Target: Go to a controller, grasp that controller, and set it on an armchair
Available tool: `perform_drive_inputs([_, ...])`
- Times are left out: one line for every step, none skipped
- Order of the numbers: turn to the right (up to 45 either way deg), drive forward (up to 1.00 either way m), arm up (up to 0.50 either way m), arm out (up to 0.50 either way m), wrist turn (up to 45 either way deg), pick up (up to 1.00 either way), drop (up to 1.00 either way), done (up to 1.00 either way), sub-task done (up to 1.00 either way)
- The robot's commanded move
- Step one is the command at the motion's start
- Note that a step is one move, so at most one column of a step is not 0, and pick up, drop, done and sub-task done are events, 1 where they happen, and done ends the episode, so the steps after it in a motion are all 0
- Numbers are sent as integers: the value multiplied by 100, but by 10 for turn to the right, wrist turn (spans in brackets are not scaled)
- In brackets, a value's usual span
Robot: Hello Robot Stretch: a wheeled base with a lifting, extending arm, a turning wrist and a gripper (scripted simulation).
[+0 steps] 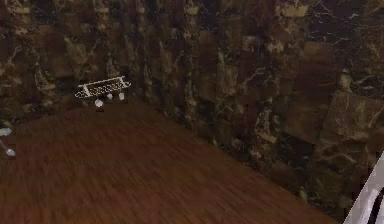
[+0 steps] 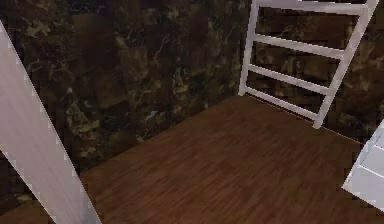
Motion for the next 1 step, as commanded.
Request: perform_drive_inputs([-30, 0, 0, 0, 0, 0, 0, 0, 0])
